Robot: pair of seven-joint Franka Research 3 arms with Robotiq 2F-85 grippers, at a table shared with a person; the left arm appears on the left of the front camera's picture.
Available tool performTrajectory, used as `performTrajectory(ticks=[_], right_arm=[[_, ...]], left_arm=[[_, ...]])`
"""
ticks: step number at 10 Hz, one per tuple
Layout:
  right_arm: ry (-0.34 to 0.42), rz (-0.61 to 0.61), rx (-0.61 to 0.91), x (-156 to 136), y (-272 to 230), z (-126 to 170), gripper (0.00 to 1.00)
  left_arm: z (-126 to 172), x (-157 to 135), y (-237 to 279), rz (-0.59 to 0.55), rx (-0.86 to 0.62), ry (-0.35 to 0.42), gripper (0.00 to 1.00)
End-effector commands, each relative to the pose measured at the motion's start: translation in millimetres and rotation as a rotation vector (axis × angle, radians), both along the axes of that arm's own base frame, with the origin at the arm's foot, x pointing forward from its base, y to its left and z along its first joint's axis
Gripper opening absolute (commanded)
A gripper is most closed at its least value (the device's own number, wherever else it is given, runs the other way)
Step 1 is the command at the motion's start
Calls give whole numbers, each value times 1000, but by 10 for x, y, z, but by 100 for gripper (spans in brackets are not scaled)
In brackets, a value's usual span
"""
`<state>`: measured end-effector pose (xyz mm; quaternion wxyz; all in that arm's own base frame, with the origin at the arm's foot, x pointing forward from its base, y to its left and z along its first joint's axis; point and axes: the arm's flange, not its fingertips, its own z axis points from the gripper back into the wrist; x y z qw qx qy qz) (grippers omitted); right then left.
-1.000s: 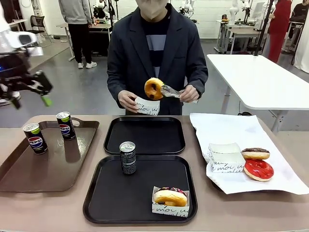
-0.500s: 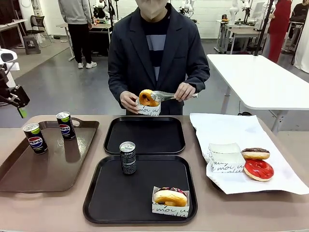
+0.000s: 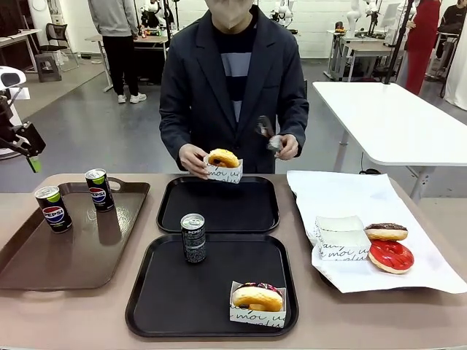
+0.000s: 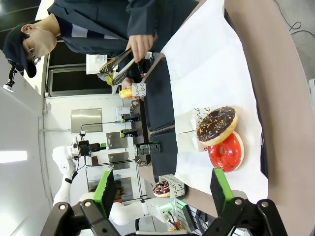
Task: Set up donuts and drinks on trays.
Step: Pick up one Pepsi coke from the Handle tray and place it on the Flat Tray without a Pepsi coke.
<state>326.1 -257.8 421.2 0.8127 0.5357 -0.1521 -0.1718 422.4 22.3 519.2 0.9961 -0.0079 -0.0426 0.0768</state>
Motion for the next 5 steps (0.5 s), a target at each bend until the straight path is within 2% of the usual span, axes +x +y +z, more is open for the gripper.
performTrajectory(ticks=[1,2,3,5], right_arm=[[-7,4,9,-4,5,3,100],[-7,4,9,-4,5,3,100],[-7,4,9,-4,5,3,100],[-7,4,9,-4,5,3,100]], left_arm=[[7,-14,-9,1,0,5,100],[0,0,0,0,0,0,100],[-148,229,64,10,-12,22,100],[-392,433,121,22,-8,21,100]])
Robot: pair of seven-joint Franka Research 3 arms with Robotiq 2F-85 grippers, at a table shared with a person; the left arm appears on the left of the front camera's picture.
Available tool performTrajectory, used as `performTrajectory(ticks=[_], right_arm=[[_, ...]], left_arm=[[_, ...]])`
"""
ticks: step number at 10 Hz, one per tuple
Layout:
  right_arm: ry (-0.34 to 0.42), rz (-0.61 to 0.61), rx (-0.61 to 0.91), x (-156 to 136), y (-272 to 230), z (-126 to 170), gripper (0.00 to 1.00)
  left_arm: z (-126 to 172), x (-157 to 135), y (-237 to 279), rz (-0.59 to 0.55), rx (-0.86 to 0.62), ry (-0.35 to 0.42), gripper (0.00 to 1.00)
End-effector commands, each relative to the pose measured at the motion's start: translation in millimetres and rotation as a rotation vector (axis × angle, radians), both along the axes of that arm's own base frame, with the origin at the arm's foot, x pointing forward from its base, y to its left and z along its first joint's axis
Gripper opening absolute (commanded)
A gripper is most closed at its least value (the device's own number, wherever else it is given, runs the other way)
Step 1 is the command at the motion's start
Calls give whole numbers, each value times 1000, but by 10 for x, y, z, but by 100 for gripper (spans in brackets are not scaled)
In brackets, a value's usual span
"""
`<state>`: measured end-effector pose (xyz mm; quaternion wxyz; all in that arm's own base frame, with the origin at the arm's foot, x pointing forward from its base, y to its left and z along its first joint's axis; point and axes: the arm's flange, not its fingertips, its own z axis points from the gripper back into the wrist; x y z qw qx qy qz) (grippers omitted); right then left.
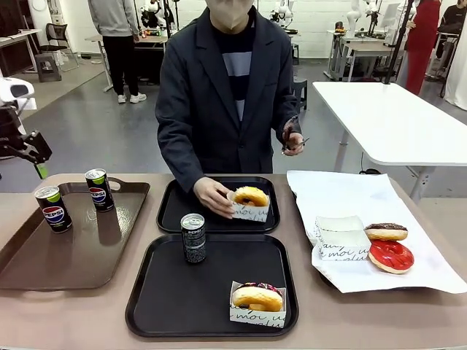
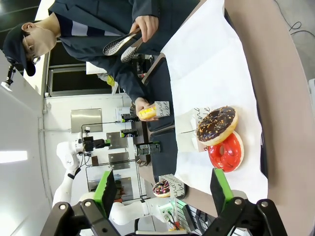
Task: Set up donuts and drinks on trays.
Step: Pick up one Pepsi coke from the Handle tray and place it on the Flat Tray without a Pepsi coke.
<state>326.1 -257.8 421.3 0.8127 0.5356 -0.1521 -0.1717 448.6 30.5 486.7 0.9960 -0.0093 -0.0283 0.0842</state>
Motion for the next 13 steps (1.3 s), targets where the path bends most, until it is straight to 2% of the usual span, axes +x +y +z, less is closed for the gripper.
performTrajectory(ticks=[1,5,13], right_arm=[[-7,4,9,-3,5,2,100],[-7,4,9,-3,5,2,100],[-7,4,9,-3,5,2,100]], left_arm=[[-160,239,38,4,3,-13,100],[-506,337,-28,-35,14,-24,100],[-921,308,-31,-99,-2,-37,100]])
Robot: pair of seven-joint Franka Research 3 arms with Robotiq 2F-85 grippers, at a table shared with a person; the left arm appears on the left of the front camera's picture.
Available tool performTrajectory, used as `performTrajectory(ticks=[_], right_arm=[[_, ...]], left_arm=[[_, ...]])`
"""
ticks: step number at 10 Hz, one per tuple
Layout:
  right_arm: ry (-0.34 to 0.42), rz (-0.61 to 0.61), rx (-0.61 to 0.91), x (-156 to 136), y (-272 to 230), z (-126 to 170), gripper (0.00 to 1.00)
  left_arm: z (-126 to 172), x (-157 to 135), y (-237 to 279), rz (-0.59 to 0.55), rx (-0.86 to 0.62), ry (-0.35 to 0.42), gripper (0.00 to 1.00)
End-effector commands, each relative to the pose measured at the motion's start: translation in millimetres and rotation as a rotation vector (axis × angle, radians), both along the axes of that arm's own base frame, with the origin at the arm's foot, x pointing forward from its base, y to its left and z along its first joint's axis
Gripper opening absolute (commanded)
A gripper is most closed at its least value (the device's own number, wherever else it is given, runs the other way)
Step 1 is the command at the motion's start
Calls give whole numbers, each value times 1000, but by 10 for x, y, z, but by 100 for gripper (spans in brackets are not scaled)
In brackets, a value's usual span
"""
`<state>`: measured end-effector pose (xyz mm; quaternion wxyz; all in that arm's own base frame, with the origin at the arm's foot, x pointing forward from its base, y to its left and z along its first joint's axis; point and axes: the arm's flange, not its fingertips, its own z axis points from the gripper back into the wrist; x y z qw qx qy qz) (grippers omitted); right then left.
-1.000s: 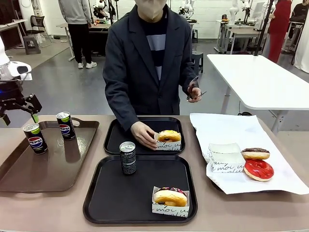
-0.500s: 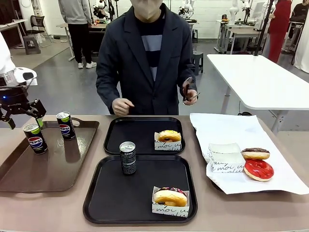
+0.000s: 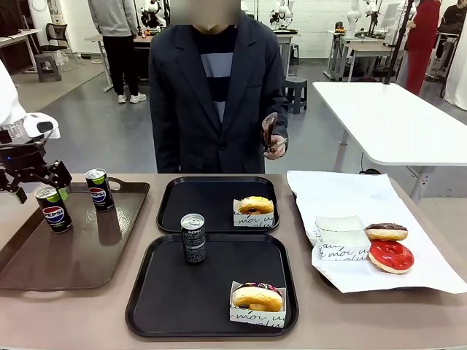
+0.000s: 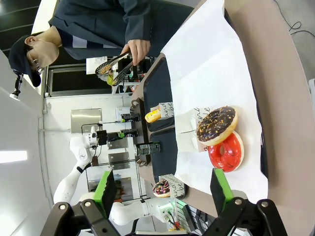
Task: Set up donuts and drinks on trays.
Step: Pick up one Pepsi coke from the Handle tray and place it on the Flat Tray without a Pepsi coke.
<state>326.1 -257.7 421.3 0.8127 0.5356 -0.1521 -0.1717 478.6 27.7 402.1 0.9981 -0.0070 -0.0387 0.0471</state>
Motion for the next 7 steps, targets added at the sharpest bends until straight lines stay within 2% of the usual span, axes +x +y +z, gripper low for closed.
performTrajectory(ticks=[1,7], right_arm=[[-7,4,9,-4,4,2,100],[-7,4,9,-4,4,2,100]], left_arm=[[-129,11,-13,-25,-2,-13,100],[-192,177,-46,-1,4,-33,100]])
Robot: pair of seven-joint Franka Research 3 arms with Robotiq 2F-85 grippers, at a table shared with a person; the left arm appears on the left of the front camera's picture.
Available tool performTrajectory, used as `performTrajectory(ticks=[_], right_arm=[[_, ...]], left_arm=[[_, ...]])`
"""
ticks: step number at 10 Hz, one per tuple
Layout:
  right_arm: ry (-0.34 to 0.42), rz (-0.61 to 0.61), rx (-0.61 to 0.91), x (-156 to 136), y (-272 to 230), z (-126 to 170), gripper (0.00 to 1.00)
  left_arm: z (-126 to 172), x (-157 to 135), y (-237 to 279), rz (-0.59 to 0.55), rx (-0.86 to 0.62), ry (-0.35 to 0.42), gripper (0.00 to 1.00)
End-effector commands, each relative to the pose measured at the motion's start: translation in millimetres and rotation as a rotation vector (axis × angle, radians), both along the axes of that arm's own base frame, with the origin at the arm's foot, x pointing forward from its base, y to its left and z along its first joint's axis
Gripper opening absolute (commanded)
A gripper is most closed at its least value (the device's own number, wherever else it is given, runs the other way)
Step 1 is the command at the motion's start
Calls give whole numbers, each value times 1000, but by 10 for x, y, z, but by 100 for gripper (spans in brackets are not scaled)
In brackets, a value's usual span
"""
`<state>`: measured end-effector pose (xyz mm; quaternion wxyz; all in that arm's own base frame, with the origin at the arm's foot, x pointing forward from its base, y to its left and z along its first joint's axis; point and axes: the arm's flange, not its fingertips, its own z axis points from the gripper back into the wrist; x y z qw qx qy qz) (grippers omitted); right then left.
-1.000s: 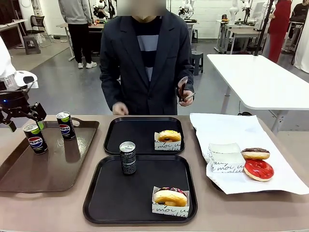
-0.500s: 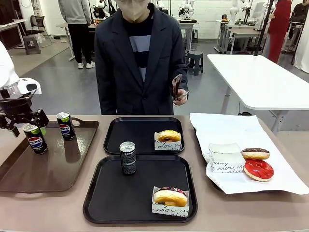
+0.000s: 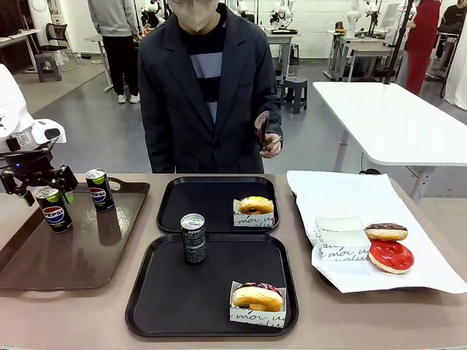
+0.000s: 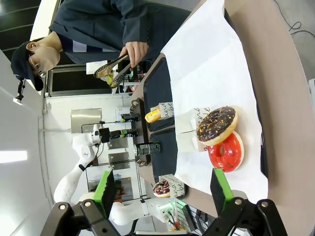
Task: Set up donuts and drinks on trays.
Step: Pick up one Pepsi coke from the Handle tray and place it on the Flat Tray without a Pepsi coke.
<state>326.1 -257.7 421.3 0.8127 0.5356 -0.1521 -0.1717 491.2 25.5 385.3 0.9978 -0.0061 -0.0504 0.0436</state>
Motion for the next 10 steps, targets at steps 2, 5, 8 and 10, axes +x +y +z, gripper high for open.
performTrajectory(ticks=[2,5,8,10], right_arm=[[-7,4,9,-4,4,2,100],[-7,4,9,-4,4,2,100],[-7,4,9,-4,4,2,100],[-7,4,9,-4,4,2,100]], left_arm=[[-33,64,-29,5,3,-9,100],[-2,68,-24,-8,-6,-27,80],[1,73,-17,7,-2,-8,56],[-27,102,21,59,14,22,36]])
